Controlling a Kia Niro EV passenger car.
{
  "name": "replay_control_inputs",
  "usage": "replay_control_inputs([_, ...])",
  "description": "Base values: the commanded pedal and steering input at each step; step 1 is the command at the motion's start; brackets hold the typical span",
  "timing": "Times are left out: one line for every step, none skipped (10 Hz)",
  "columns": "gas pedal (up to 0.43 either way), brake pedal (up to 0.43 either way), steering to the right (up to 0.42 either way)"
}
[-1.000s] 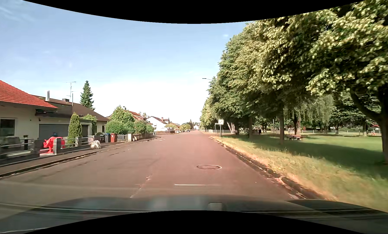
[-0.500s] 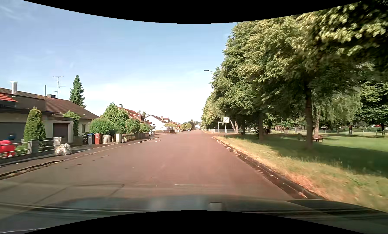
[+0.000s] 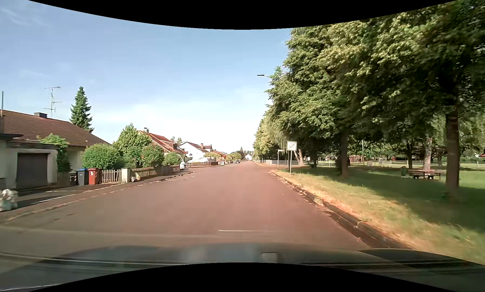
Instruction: Follow the waypoints while adhering to traffic rules and regulations
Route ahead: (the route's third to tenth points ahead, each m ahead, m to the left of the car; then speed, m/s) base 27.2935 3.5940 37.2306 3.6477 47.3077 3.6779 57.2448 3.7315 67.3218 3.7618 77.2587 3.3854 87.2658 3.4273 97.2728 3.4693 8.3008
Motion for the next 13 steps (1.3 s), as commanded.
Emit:
replay_control_inputs([0.13,0.0,-0.009])
replay_control_inputs([0.13,0.0,-0.009])
replay_control_inputs([0.118,0.0,-0.009])
replay_control_inputs([0.118,0.0,-0.009])
replay_control_inputs([0.118,0.0,-0.008])
replay_control_inputs([0.118,0.0,-0.009])
replay_control_inputs([0.11,0.0,-0.008])
replay_control_inputs([0.059,0.0,-0.007])
replay_control_inputs([0.059,0.0,-0.007])
replay_control_inputs([0.059,0.0,-0.007])
replay_control_inputs([0.059,0.0,-0.007])
replay_control_inputs([0.059,0.0,-0.007])
replay_control_inputs([0.028,0.0,-0.007])
